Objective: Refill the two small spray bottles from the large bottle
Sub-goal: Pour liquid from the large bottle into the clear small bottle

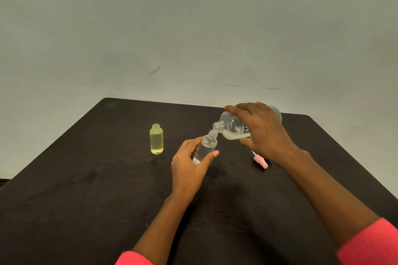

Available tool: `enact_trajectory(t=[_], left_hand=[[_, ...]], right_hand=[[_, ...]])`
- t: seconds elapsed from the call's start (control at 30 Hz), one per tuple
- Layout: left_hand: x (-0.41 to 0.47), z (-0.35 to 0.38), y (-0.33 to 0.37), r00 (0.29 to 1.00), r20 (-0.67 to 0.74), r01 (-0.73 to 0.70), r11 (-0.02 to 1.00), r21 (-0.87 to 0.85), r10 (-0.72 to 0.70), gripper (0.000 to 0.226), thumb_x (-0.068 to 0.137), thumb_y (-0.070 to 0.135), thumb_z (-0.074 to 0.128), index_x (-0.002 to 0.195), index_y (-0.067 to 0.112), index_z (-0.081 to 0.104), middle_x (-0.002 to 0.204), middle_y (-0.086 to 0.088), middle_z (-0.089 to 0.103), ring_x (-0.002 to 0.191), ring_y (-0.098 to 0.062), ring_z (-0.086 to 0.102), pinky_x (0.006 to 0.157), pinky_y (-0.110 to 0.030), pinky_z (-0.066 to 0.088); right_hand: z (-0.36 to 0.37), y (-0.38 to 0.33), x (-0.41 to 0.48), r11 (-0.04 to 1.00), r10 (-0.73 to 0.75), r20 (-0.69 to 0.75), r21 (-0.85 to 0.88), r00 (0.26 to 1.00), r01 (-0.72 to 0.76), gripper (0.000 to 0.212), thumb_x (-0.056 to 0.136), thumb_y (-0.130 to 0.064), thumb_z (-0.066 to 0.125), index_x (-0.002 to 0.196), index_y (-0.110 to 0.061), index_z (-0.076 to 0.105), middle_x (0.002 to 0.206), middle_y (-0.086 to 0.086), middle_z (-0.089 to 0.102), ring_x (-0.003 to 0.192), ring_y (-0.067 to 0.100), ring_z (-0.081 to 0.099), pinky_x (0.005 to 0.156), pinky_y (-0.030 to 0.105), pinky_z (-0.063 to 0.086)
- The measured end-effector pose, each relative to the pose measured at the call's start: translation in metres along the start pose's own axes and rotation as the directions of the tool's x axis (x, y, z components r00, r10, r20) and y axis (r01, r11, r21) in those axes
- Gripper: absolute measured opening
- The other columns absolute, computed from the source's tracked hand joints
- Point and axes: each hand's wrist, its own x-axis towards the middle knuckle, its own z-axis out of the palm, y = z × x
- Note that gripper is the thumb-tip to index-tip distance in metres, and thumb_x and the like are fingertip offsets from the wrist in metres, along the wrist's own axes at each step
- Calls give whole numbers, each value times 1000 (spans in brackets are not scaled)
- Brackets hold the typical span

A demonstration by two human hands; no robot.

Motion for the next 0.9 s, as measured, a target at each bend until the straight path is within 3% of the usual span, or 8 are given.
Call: enact_trajectory(t=[0.23,0.4,0.9], left_hand=[[0,-1,2,1000,-3,-13,1000,10,13,41,73,25,82,103,43,61,103,14,66,98,-5,63,85,-34,55],[0,0,1,1000,1,-7,1000,12,7,39,73,25,82,107,34,64,104,13,66,98,-5,63,86,-35,55],[-1,-1,2,1000,2,-3,1000,9,3,39,73,25,82,107,34,64,104,12,66,98,-6,64,85,-35,55]], right_hand=[[1,0,0,1000,-3,-4,-2,1000,3,79,55,-13,84,129,-20,54,112,8,63,102,30,59,93,46,41],[1,1,-1,1000,-2,6,-3,1000,2,81,56,-14,85,130,-20,53,114,8,62,104,30,59,97,46,39],[4,1,-4,1000,18,10,-5,1000,-18,80,57,-19,85,130,-22,52,114,7,63,103,29,58,92,42,42]])
